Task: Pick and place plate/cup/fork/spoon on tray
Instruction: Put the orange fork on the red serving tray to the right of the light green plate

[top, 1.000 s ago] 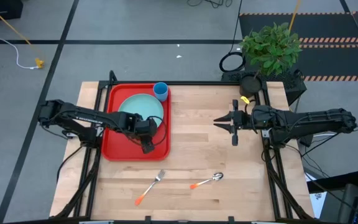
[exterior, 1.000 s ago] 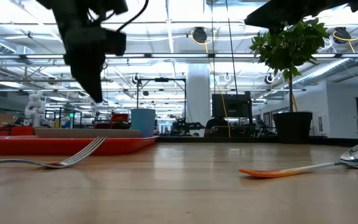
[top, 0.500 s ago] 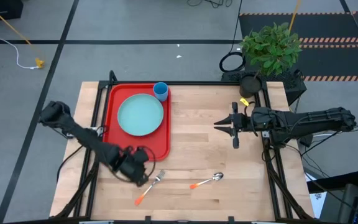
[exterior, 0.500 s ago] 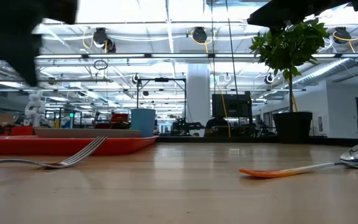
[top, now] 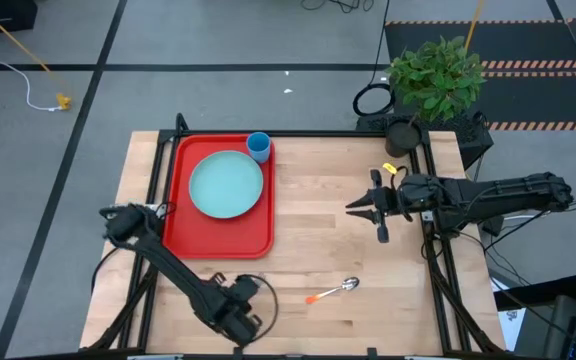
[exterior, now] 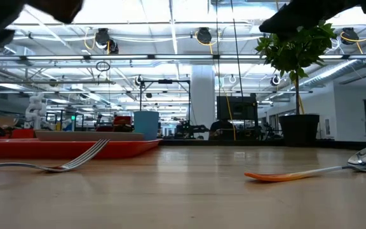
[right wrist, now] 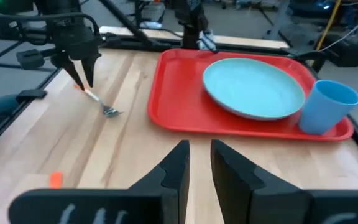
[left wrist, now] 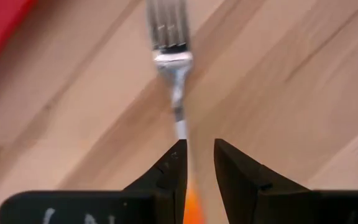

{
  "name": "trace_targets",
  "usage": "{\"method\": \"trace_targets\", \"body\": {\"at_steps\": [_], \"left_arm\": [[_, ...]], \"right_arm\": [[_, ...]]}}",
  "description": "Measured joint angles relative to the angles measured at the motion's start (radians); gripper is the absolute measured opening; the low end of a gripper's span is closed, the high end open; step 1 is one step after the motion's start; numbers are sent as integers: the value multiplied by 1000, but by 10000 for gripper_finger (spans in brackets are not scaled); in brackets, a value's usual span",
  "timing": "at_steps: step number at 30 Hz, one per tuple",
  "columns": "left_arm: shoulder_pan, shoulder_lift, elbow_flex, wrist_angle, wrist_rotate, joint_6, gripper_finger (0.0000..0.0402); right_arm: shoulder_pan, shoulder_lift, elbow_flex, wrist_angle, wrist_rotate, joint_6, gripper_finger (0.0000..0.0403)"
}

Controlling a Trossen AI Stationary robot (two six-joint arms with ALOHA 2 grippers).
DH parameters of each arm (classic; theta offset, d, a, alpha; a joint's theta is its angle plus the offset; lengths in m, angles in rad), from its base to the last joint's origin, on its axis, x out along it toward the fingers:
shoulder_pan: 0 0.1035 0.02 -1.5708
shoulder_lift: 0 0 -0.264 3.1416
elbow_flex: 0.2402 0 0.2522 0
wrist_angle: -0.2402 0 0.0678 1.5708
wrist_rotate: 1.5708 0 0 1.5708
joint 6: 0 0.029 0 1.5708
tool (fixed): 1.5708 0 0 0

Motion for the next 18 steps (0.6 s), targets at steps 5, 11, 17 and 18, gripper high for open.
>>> {"method": "trace_targets", "body": {"at_steps": [5,11,17,18], "left_arm": [[21,75,88,2,0,-11,81],[45,88,85,-9,0,-40,85],[61,87,85,-57,-32,-35,121],[63,87,85,-62,-33,-35,130]], "right_arm": [[0,0,0,-26,-24,-8,59],[0,0,0,-62,-26,-18,59],[1,0,0,-111,-94,6,59],[4,0,0,-123,-110,10,59]]}}
